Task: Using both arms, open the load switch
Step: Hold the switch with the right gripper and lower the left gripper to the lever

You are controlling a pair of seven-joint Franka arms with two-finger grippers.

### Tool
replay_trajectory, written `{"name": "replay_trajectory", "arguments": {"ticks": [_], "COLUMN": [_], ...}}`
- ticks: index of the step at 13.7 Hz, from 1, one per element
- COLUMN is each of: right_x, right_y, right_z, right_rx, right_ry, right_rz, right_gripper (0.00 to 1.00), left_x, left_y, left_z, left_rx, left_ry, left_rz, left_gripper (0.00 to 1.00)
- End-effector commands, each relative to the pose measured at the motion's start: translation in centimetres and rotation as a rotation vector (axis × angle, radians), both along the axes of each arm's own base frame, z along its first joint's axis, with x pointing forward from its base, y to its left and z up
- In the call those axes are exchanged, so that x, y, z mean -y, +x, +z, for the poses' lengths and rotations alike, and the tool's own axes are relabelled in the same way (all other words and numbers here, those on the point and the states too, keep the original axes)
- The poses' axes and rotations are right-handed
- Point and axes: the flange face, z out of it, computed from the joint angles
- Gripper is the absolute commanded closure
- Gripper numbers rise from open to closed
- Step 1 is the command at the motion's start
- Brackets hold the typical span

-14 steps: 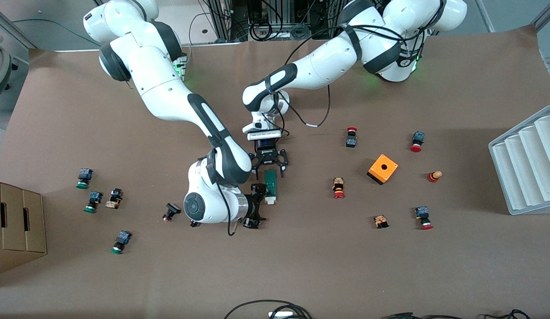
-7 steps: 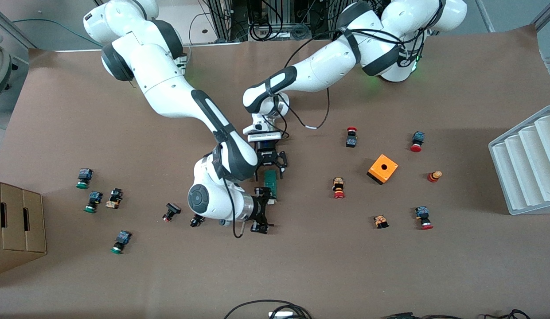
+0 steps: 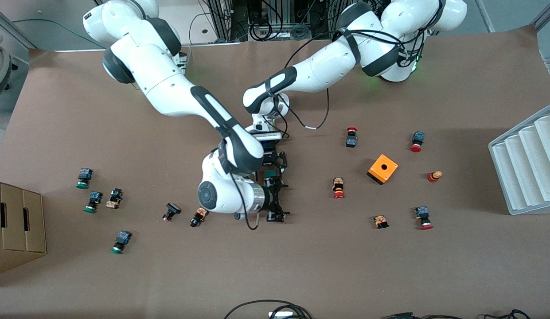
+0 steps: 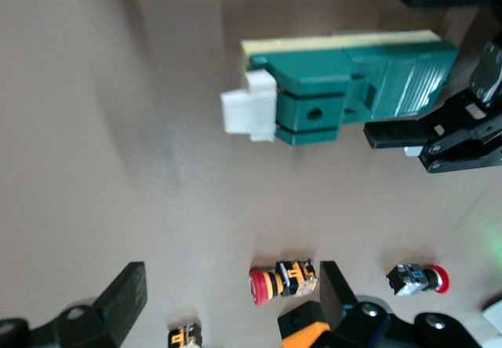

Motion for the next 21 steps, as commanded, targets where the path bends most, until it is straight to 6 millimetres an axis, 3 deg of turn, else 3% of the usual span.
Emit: {"name": "replay_trajectory", "arguments": {"ticks": [1,3,7,8,9,11,17,19,21], "right_x": [2.8,3.3,4.4,3.0,2.7,2.6,6.2,6.6,5.5], "right_y": [1.4,1.8,2.1,1.1,0.8,0.4,2.7,2.9,2.4], "right_z": [0.8,1.4,-0.2,-0.5,-0.8,-0.8,0.4,0.4,0.3], "right_rx": [-0.025,-0.026,-0.037,-0.014,0.003,0.0,0.048,0.014,-0.041], "right_ry": [0.051,0.065,0.049,0.014,-0.035,-0.072,-0.123,-0.131,-0.135], "right_rz": [-0.008,-0.024,-0.039,0.002,0.022,0.058,0.022,-0.043,-0.112], "right_gripper": [0.0,0.0,0.06,0.09,0.11,0.11,0.1,0.11,0.12], "left_x": [0.3,0.3,0.2,0.2,0.2,0.1,0.0,0.0,0.0], "left_y": [-0.2,-0.3,-0.4,-0.4,-0.4,-0.4,-0.5,-0.5,-0.5], "left_z": [-1.2,-1.3,-1.7,-1.7,-1.6,-1.7,-1.9,-1.9,-1.9], "left_rx": [0.0,-0.002,-0.007,-0.006,-0.006,-0.009,-0.011,-0.012,-0.012], "left_ry": [-0.016,-0.018,-0.011,-0.012,-0.013,-0.015,-0.014,-0.014,-0.014], "left_rz": [-0.008,-0.007,-0.008,-0.007,-0.005,-0.005,-0.002,-0.001,-0.001], "left_gripper": [0.24,0.25,0.32,0.35,0.36,0.49,0.52,0.51,0.51]}}
